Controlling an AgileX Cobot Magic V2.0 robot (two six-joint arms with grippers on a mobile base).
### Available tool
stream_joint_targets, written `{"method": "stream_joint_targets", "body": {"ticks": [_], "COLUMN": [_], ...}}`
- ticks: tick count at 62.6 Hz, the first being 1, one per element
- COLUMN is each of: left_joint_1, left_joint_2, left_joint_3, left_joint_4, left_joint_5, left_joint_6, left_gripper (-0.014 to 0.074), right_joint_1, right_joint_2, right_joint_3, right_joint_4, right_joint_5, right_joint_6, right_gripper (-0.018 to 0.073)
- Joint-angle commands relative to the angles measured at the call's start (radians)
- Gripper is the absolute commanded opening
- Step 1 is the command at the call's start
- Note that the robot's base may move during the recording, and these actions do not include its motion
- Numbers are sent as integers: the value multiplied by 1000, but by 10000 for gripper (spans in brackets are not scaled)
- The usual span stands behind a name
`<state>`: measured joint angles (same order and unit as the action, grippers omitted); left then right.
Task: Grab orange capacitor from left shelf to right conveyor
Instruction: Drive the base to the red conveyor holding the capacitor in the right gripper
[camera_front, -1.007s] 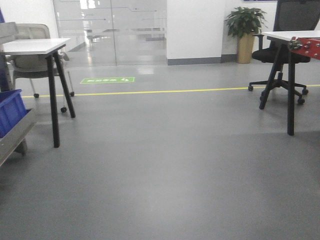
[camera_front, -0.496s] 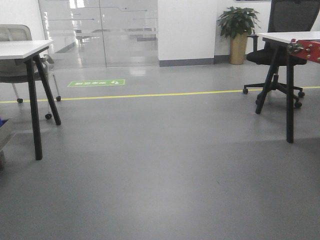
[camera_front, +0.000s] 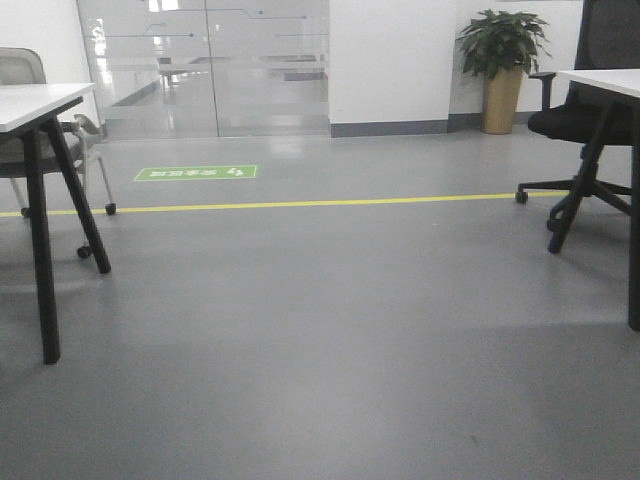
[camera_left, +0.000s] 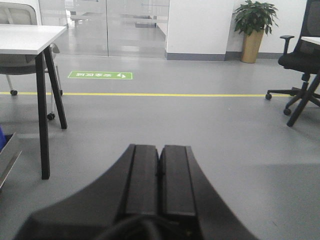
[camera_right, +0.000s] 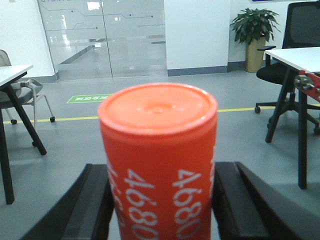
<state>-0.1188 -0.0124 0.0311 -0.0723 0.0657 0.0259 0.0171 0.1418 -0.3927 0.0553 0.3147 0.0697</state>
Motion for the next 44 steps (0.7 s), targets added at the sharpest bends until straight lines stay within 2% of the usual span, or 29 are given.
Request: {"method": "stream_joint_targets", "body": {"ticks": [1, 44], "left_joint_1": [-6, -6], "left_joint_2": [-13, -11], "left_joint_3": [-4, -4], "left_joint_4": [-2, -2], "left_joint_5": [-89, -89], "left_joint_6": [-1, -1], "left_gripper": [-127, -127], "right_joint_1": [0, 0], "right_joint_2": [13, 13], "right_joint_3": [-32, -32], "right_joint_4": [-1, -1], "right_joint_5": [-96, -95], "right_joint_6": [-3, -3], "right_gripper": [150, 150]}}
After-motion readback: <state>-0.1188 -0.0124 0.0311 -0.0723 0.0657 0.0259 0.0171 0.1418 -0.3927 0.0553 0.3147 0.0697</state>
